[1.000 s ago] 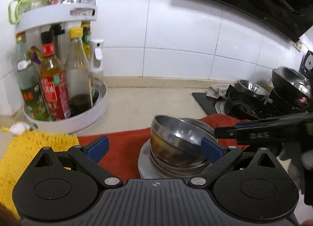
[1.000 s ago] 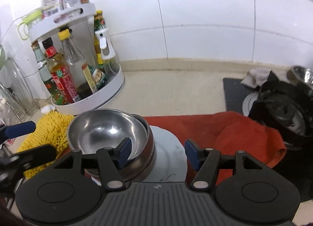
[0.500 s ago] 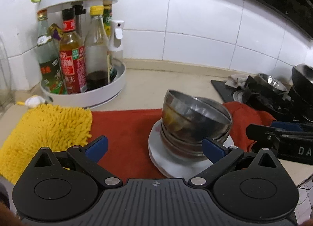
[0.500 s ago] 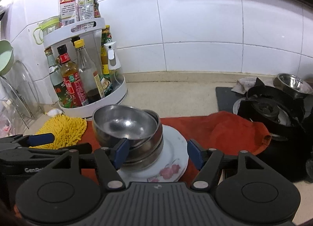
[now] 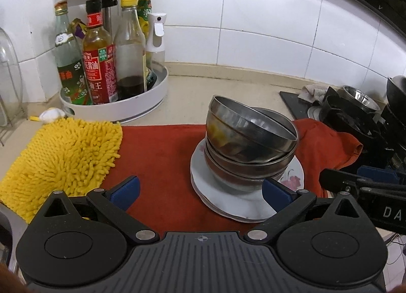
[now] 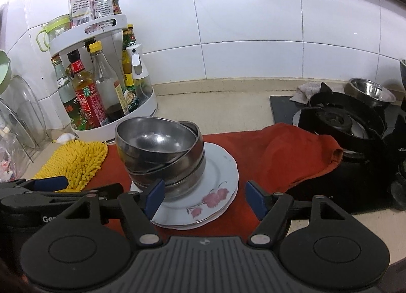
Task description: Organize plates and bowls
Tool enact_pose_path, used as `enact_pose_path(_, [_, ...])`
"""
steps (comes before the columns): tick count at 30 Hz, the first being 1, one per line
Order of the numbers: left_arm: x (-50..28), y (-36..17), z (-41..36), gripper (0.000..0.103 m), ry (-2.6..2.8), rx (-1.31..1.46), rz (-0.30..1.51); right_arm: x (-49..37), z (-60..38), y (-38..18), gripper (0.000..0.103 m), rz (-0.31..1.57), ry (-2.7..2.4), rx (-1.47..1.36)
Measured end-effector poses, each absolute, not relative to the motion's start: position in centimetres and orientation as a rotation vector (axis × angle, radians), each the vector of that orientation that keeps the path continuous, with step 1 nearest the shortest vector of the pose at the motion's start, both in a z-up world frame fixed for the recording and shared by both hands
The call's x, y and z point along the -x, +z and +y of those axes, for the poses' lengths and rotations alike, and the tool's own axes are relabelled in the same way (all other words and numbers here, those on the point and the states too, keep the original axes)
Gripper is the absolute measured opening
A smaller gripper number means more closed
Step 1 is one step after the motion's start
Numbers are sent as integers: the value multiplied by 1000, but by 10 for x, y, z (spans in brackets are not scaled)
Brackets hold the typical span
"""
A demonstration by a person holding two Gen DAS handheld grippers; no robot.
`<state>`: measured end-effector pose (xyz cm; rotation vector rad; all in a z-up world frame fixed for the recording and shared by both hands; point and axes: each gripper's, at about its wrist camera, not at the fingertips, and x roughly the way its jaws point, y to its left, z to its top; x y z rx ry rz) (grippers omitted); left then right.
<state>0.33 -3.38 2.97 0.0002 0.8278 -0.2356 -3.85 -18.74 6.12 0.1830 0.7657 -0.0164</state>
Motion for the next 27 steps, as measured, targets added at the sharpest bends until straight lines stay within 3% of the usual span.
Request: enact_pose_path(27, [8, 45, -36, 103, -145, -86, 785, 42, -183, 61, 65, 753, -19, -196])
